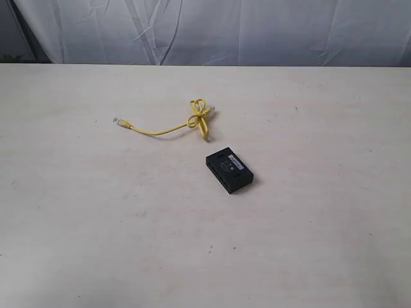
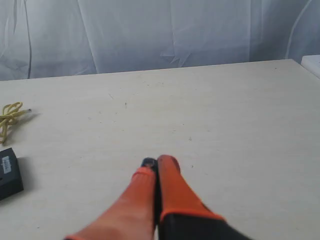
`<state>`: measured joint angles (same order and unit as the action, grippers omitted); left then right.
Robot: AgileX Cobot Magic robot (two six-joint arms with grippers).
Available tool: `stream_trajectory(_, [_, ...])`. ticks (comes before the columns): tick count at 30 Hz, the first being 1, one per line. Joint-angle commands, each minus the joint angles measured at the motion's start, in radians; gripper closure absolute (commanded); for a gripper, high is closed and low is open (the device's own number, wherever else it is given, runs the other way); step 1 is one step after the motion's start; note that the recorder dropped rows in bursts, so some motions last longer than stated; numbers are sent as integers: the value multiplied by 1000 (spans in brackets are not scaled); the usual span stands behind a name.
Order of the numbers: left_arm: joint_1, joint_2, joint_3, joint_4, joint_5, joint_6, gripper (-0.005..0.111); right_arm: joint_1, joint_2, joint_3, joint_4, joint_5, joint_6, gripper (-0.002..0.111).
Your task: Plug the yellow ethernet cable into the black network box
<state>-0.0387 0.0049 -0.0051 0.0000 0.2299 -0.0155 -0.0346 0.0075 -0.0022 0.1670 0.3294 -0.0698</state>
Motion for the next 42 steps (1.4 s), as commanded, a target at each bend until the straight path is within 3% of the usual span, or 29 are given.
stream_trajectory(1, [1,-5,5,0,2,-4,107,-6,-7,2,2,-2,-2,109])
stream_trajectory(8, [1,-5,5,-19,-12,-4,107,-6,-7,2,-3,-19,-2,109])
stream_trajectory(12, [1,-5,5,-276,-55,-29,107,-6,-7,2,62,-127,-2,109])
stream_trajectory(16, [1,-5,5,-451,-211,-29,107,-4,-7,2,195,-329,3,109])
stream_trajectory(19, [1,-5,5,-594,-408,-33,107,-4,-7,2,530,-461,3,109])
stream_trajectory(24, [1,-5,-24,-578,-514,-117,107,-4,-7,-20,481,-382,-4,109])
stream_trajectory(28, [-3,70,-142,-494,-436,-108,107,-4,-7,-63,401,-363,-6,109])
stream_trajectory(36, [-3,567,-532,-147,-41,-96,107,-4,38,-67,278,-361,-9,109])
stream_trajectory(42, [-3,874,-786,-216,259,143,107,-4,38,-67,269,-359,-9,109])
